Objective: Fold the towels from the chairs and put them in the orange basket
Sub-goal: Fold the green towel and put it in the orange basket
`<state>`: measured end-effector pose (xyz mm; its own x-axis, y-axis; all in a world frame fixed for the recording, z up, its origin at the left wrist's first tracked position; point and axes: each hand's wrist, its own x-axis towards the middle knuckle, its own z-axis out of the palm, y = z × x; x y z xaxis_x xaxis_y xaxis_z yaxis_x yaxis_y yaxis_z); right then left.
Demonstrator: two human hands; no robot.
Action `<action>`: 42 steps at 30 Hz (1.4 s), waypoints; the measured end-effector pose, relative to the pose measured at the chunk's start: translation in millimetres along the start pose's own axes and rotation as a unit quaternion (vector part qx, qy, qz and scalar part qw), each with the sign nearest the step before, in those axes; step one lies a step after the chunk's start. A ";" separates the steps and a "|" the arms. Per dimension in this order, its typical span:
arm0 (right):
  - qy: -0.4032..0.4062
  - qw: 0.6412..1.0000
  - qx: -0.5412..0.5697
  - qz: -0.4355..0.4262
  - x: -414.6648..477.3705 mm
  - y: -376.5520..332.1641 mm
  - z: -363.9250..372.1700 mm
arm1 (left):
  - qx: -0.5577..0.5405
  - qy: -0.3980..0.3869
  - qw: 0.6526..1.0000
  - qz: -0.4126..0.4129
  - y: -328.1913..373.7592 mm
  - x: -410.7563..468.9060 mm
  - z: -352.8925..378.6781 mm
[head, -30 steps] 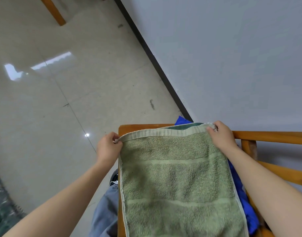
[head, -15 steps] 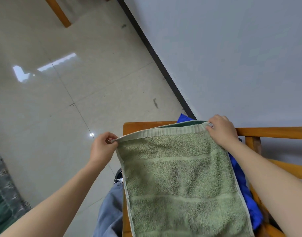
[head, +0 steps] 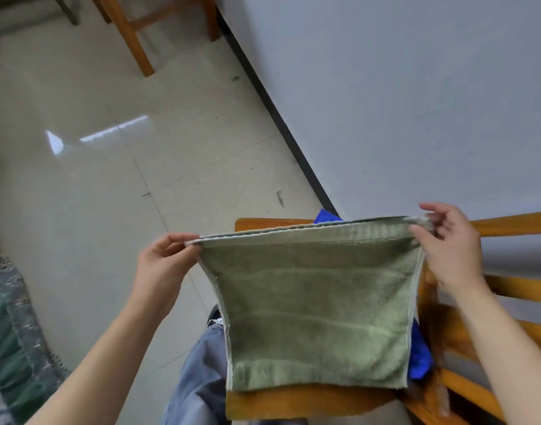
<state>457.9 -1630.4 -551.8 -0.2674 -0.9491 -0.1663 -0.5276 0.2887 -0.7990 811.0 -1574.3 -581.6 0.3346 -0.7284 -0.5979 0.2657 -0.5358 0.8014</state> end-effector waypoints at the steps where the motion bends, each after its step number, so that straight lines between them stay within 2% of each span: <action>1: 0.002 0.999 0.039 -0.014 -5.8 -17.1 -11.2 | -0.026 -0.008 0.999 0.017 16.4 -8.4 -3.0; 4: 0.007 0.984 0.171 -0.059 -24.7 -75.0 -44.0 | -0.059 -0.042 0.991 0.113 73.3 -37.3 -12.5; 7: -0.014 0.970 0.213 -0.115 -37.0 -130.2 -73.0 | -0.081 -0.131 0.964 0.218 124.8 -63.8 -24.4; 9: -0.025 0.965 0.227 -0.132 -42.9 -157.7 -80.3 | -0.092 -0.174 0.949 0.246 144.0 -70.2 -32.7; 11: -0.030 0.959 0.246 -0.140 -45.6 -167.7 -81.7 | -0.105 -0.180 0.944 0.257 150.4 -72.4 -37.1; 14: -0.027 0.955 0.275 -0.107 -50.8 -156.4 -79.8 | -0.108 -0.140 0.962 0.209 138.4 -77.2 -39.6; 17: -0.064 0.961 0.267 -0.041 -63.1 -137.6 -80.3 | -0.095 -0.155 0.974 0.134 112.9 -81.9 -49.1; 21: -0.148 0.976 0.145 0.068 -82.5 -105.0 -73.5 | -0.057 -0.131 0.990 -0.004 56.8 -77.7 -70.7; 24: -0.220 0.957 0.098 0.164 -93.2 -74.7 -64.8 | -0.043 -0.137 0.982 -0.123 8.8 -77.0 -80.3; 27: -0.258 0.938 0.021 0.230 -96.2 -40.6 -53.0 | 0.026 -0.122 0.973 -0.195 -38.7 -73.6 -83.1; 32: -0.242 0.935 -0.030 0.256 -87.2 -10.7 -28.3 | 0.055 -0.076 0.971 -0.219 -81.5 -62.3 -72.5; 38: -0.214 0.950 -0.065 0.217 -61.8 -11.1 -0.3 | 0.055 -0.031 0.974 -0.220 -95.9 -38.7 -62.6; 42: -0.189 0.960 -0.049 0.199 -40.8 -9.7 22.6 | 0.063 -0.011 0.973 -0.222 -102.9 -24.3 -58.3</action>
<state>492.2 -1597.4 -550.3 -0.1624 -0.7339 -0.6596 -0.5231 0.6308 -0.5731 828.2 -1476.6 -650.4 0.1932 -0.4212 -0.8862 0.2654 -0.8471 0.4605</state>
